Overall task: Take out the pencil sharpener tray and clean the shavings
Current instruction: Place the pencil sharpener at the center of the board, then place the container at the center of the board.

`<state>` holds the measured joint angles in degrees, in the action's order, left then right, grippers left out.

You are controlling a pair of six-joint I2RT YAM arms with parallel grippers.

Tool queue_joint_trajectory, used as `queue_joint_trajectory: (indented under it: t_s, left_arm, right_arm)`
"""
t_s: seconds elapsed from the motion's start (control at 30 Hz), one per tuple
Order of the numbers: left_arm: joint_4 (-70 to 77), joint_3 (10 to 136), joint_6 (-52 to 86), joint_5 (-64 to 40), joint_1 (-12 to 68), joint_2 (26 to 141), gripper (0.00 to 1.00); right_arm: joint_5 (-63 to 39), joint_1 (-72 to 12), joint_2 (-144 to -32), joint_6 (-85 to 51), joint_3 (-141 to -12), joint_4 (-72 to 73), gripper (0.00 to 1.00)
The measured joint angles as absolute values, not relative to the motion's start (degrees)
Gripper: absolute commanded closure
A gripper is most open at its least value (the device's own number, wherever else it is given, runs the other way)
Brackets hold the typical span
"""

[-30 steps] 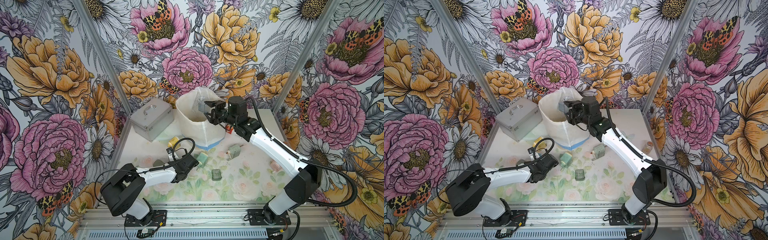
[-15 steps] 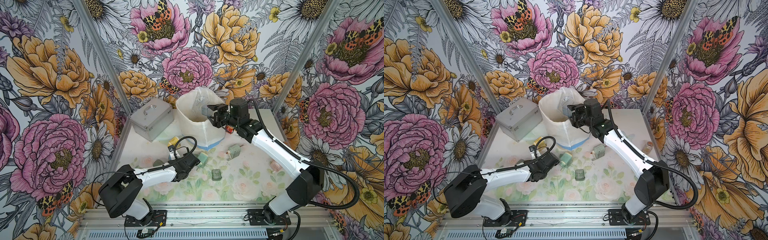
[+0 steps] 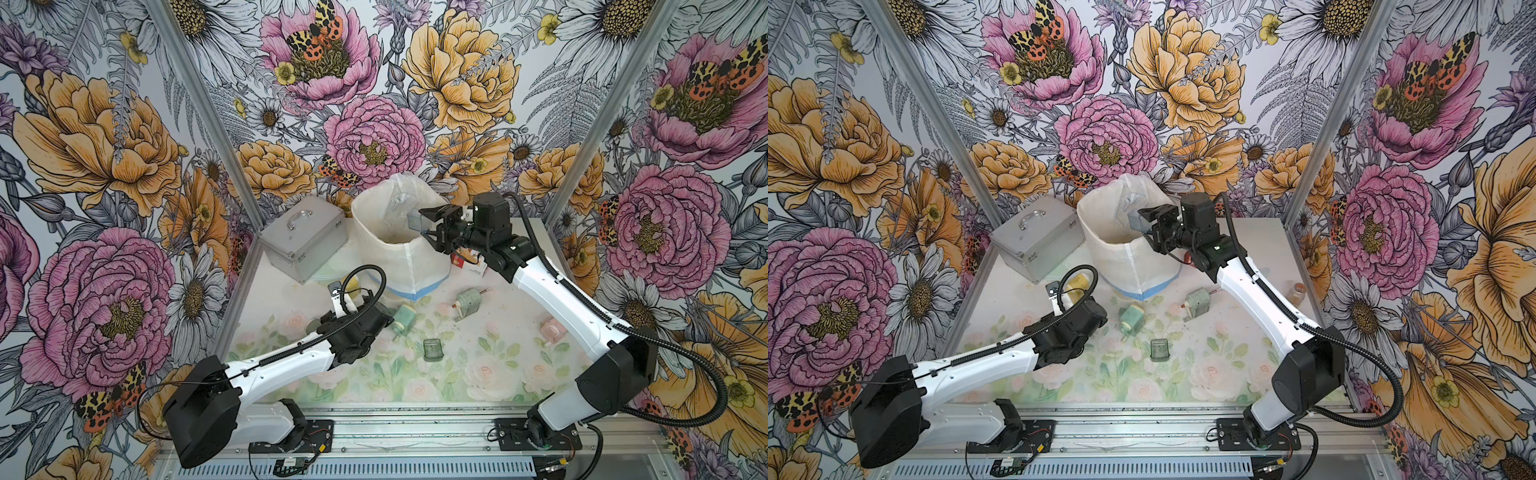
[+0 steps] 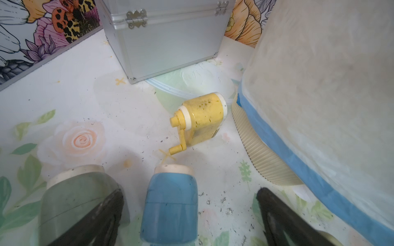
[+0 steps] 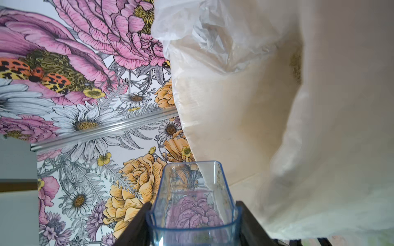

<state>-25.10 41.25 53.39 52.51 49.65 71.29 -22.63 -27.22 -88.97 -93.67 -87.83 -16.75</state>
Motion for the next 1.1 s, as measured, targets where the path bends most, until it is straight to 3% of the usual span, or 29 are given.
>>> queue_joint_trajectory:
  t_s: [0.43,0.83,1.1]
  left_arm:
    - [-24.47,41.12,42.57,53.6,41.82,64.12,0.01]
    - [-17.89,39.51,33.01,47.86,34.65,61.23,0.01]
    - [-7.18,37.63,22.59,40.97,33.47,62.61,0.01]
  right_arm:
    - [-31.73,-26.55,-90.04,-67.24,-95.79,-25.12,0.71]
    - [-24.86,-26.55,-93.65,-40.14,-112.97,-48.51,0.72]
    - [-16.43,-27.05,-91.31,-28.67,-108.99,-53.34,0.72]
